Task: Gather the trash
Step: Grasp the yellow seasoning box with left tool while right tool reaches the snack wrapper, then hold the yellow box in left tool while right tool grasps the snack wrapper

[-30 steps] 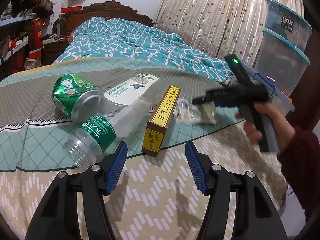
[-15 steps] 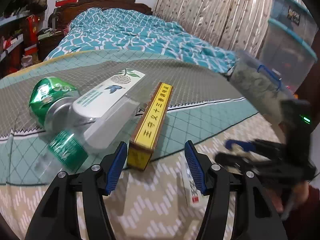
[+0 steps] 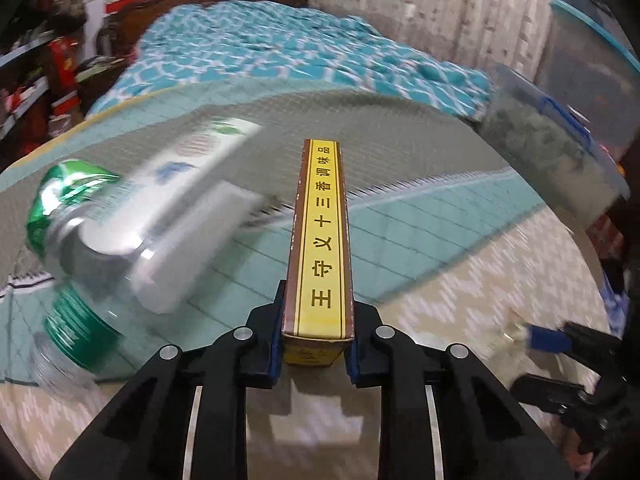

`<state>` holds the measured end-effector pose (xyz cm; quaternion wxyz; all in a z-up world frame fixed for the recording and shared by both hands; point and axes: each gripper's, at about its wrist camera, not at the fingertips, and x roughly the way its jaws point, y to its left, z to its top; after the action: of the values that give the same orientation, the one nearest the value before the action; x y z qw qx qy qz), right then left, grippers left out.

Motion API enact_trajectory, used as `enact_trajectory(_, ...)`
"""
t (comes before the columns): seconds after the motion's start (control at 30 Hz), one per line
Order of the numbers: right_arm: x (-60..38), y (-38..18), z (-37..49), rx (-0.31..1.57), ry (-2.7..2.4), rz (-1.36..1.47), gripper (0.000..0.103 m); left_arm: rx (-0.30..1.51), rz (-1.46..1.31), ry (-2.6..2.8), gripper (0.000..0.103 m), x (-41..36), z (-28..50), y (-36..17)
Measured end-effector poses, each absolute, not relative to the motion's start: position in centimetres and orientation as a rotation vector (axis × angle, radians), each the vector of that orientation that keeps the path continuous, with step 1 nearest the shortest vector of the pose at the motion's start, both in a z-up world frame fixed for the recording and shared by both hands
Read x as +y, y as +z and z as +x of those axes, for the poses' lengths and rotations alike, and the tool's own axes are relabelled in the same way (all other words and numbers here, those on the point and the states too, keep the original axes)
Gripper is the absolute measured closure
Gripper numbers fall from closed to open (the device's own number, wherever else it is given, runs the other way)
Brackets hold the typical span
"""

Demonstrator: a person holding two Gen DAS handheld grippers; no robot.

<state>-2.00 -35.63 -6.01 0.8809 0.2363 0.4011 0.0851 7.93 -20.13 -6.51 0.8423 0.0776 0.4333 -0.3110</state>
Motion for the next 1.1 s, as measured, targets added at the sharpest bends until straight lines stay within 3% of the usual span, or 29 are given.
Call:
enact_trajectory(0.03,-35.5,-6.0,-2.1,0.840,0.181,0.484,0.041,0.912,0.178,-0.677,0.081,-20.4,7.2,-6.5)
enact_trajectory(0.17,-34.7,-6.1,-2.7,0.865,0.164,0.434,0.074,0.840,0.266,-0.686,0.081,-20.9,4.0,-6.2)
enact_trajectory(0.27,-35.4,-6.0,-4.1,0.858,0.192,0.513,0.080,0.875,0.215,-0.731,0.081,-20.6,3.3,-6.0)
enact_trajectory(0.4,-35.7,-5.7,-7.1,0.854,0.271,0.580,0.079,0.898,0.215,-0.793,0.082,-21.4,2.0,-6.1)
enact_trajectory(0.57,-32.4,-5.8,-10.6,0.938,0.373,0.449,0.077,0.871,0.252,-0.834,0.082,-23.1,1.1,-6.0)
enact_trajectory(0.67,-33.1,-5.3,-11.1,0.917,0.311,0.430,0.071,0.895,0.206,-0.844,0.082,-22.8,1.7,-5.5)
enact_trajectory(0.73,-34.6,-4.5,-10.9,0.861,0.233,0.452,0.044,0.896,0.171,-0.842,0.082,-22.1,2.1,-4.9)
enact_trajectory(0.77,-35.2,-3.9,-10.7,0.813,0.179,0.450,0.021,0.894,0.157,-0.839,0.082,-21.5,2.2,-4.6)
enact_trajectory(0.8,-35.5,-3.5,-10.3,0.792,0.171,0.441,0.018,0.889,0.136,-0.833,0.082,-20.6,2.4,-4.0)
enact_trajectory(1.1,-32.8,-4.6,-3.0,0.918,0.266,0.261,0.019,0.945,0.093,-0.824,0.082,-13.1,0.4,-3.5)
